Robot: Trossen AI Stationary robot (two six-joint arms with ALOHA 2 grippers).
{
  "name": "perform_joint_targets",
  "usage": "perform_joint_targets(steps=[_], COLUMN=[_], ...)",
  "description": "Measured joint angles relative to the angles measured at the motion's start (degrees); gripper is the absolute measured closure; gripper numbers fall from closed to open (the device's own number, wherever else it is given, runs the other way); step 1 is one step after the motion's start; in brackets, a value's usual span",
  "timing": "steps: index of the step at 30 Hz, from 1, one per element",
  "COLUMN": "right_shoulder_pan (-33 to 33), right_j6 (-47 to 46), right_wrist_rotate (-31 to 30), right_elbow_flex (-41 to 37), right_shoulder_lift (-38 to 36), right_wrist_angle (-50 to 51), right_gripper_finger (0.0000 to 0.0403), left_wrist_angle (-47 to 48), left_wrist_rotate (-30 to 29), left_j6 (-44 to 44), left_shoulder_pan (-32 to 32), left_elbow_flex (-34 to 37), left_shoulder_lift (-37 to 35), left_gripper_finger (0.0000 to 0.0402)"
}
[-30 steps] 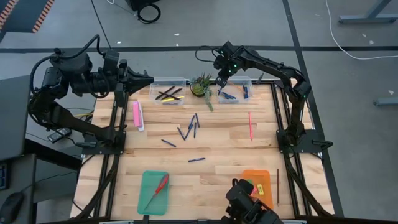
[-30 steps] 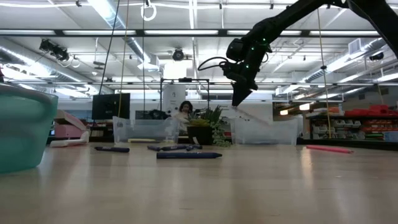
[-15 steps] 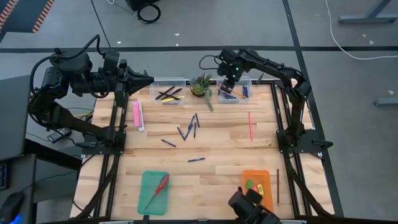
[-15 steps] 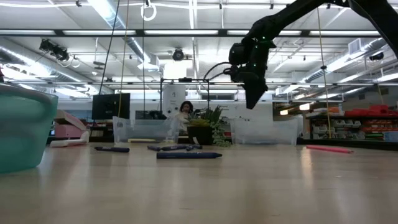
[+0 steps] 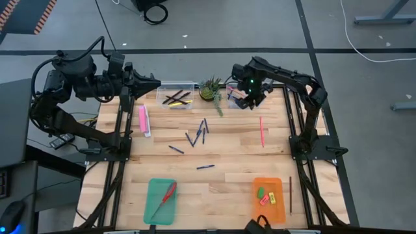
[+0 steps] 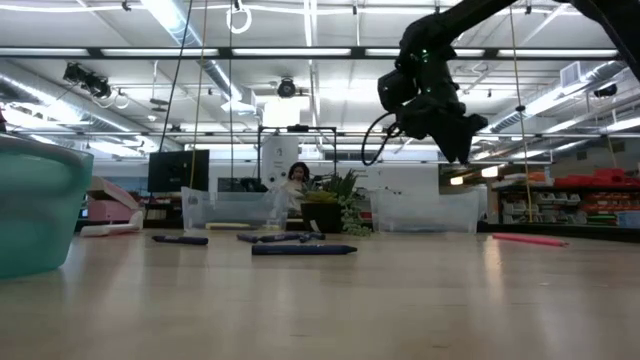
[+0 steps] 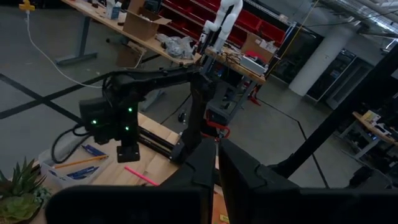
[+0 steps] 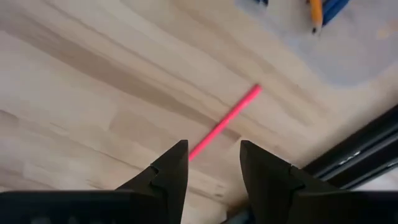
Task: Sort crayons/erasers/pens/pencils in bins
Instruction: Put the pink pencil into the right transparent bin
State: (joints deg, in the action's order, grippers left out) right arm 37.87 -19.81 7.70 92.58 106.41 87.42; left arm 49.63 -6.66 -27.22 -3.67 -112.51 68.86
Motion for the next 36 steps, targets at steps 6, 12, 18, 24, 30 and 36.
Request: perform_joint_targets(steps=[6, 12, 18, 24, 30, 36], right_shoulder_pan=[-0.94, -0.9, -3.5, -5.39, -5.55, -5.55], right_j6=[-6.88, -26.82, -36.46, -37.05, -38.01, -38.2], right_wrist_rotate=[1.25, 1.78, -2.8, -10.75, -13.24, -13.24], right_elbow_flex=[-15.08, -35.4, -44.17, -44.33, -46.33, -49.03], right_shoulder_lift=[-9.95, -23.44, -24.8, -22.64, -22.23, -22.23], right_wrist_angle=[-6.22, -27.99, -36.39, -36.51, -41.25, -41.97], right_gripper_finger=[0.0251, 0.0252, 0.0267, 0.0273, 0.0274, 0.0274], left_wrist_angle=[0.0, 0.02, 0.02, 0.02, -0.02, -0.02], left_wrist_rotate=[0.0, 0.02, 0.02, 0.02, 0.0, 0.01], left_j6=[0.78, 0.94, 1.51, 2.4, 2.4, 2.38], left_shoulder_pan=[0.0, 0.0, 0.0, -0.02, -0.01, -0.02], left_elbow_flex=[-0.04, -0.04, -0.04, -0.04, -0.04, -0.04], left_shoulder_lift=[-0.31, -0.31, -0.31, -0.31, -0.31, -0.31], left_gripper_finger=[0.0367, 0.0368, 0.0374, 0.0367, 0.037, 0.0378])
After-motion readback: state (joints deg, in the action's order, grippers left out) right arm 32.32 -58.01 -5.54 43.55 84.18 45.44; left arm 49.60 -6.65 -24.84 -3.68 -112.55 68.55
